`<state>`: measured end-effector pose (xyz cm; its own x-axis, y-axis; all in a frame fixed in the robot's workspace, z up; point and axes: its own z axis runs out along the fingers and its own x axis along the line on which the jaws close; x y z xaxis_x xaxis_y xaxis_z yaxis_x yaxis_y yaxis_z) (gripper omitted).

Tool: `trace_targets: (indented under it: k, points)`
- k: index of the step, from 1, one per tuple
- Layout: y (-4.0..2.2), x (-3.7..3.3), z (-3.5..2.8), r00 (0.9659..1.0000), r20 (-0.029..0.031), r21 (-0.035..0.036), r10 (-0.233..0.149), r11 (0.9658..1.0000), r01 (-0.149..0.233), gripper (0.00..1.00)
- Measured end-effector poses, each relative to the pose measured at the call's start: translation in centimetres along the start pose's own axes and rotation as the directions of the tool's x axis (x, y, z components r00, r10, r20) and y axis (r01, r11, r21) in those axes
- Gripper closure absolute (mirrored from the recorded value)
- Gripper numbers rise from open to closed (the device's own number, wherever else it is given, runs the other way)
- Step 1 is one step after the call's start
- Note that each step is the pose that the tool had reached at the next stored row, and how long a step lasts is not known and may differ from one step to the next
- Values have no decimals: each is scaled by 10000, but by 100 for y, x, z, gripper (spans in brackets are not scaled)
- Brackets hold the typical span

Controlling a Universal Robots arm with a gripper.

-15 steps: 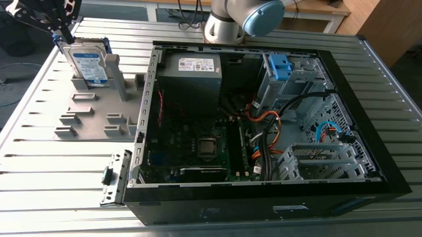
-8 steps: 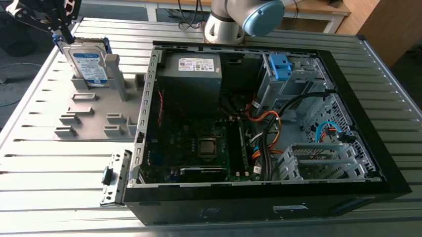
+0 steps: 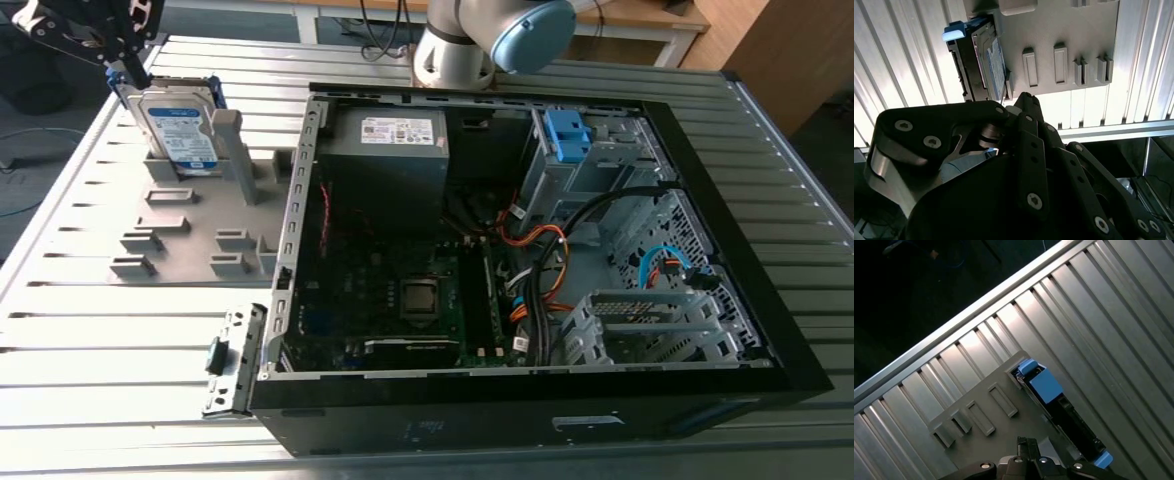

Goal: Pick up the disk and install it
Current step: 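Pick up the disk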

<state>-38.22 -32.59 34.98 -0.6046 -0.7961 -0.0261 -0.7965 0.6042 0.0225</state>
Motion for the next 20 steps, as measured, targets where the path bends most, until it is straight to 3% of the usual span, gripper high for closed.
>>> trace_targets:
  k: [20]
  points:
    - [0, 0, 0, 9993, -8, -10, -377, 9993, 377, 89]
